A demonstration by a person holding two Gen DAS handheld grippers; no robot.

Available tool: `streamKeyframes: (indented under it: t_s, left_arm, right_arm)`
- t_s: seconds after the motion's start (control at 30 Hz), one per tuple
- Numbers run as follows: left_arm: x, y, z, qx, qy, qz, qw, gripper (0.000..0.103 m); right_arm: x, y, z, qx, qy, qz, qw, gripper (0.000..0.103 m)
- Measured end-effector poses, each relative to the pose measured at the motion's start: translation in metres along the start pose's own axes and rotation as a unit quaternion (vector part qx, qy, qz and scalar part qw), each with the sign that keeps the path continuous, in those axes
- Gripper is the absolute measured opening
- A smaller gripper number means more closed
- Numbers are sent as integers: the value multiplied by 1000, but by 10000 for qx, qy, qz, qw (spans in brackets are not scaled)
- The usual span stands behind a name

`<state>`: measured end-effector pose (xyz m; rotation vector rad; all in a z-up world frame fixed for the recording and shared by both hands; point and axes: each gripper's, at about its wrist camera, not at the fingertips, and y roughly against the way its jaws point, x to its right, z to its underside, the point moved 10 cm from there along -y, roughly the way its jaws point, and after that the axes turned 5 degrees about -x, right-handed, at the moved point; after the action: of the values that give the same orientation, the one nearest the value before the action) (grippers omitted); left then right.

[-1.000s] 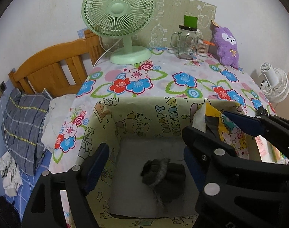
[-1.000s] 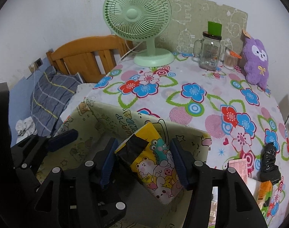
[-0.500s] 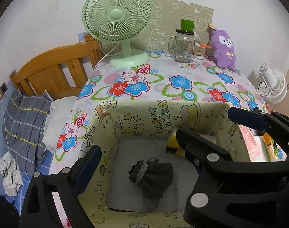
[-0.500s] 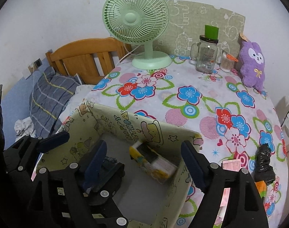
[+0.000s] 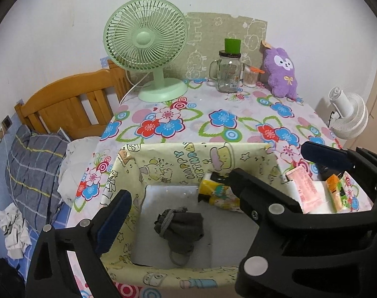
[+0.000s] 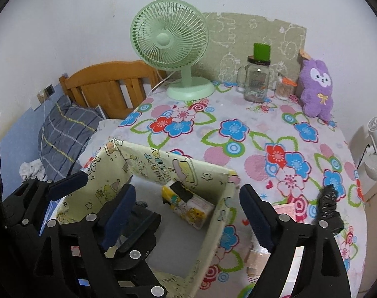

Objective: Organize soft objects
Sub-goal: 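Withdraw both grippers from the box back toward the item pile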

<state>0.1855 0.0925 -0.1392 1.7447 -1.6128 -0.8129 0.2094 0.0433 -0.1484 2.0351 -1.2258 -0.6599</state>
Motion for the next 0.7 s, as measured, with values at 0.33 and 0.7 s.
streamKeyframes:
  t_s: [0.33, 0.7]
  left_arm:
    - [21, 19, 2, 160, -56, 81, 9998, 98]
    - [58, 45, 5, 386, -157, 245, 9988, 98]
  right_arm:
    - [16, 26, 6, 183, -159, 178, 9995, 94]
    - [38, 65, 18, 536, -186, 298, 9979, 94]
